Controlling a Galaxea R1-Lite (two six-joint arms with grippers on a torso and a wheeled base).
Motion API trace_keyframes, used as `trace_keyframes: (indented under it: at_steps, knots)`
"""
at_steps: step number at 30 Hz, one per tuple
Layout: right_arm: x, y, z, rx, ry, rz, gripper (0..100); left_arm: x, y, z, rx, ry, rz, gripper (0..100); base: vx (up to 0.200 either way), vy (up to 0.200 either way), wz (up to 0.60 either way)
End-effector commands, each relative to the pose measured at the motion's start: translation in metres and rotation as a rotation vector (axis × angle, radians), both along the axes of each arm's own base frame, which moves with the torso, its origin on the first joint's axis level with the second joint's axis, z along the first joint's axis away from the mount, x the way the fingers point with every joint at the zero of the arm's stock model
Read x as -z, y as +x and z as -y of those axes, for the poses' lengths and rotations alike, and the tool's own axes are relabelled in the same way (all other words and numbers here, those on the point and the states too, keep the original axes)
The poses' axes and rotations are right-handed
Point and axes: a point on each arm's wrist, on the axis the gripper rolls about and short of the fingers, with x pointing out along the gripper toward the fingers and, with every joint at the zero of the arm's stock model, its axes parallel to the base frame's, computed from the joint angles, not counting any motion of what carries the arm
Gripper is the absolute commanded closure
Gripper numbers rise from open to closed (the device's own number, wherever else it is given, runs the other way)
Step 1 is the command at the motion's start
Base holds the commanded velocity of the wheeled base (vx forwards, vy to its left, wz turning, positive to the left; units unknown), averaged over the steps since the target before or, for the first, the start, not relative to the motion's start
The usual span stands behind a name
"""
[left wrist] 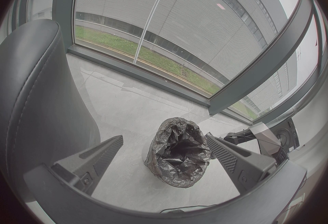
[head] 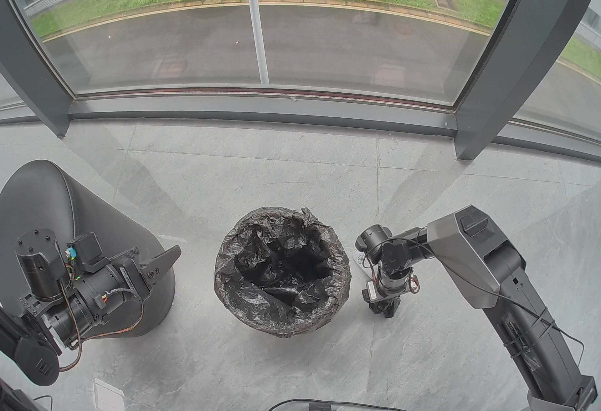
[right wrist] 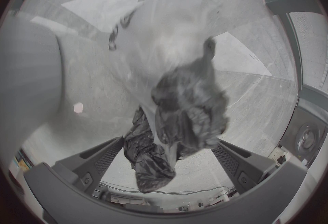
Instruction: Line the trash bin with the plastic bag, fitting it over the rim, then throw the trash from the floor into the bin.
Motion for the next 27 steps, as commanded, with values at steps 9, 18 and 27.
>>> trace_keyframes:
  at_steps: [9, 18, 27]
  knots:
    - [0.039, 0.0, 0.001, -0.083, -0.031, -0.004, 0, 0.001, 0.0, 0.0, 0.002, 0.001, -0.006, 0, 0.0, 0.0, 0.0]
    - [-0.005, 0.015, 0.003, -0.07, 0.011, 0.109, 0, 0.002, 0.0, 0.001, 0.006, 0.002, -0.009, 0, 0.0, 0.0, 0.0]
    - [-0.012, 0.017, 0.004, -0.064, 0.016, 0.125, 0, 0.002, 0.0, 0.001, 0.008, 0.002, -0.01, 0, 0.0, 0.0, 0.0]
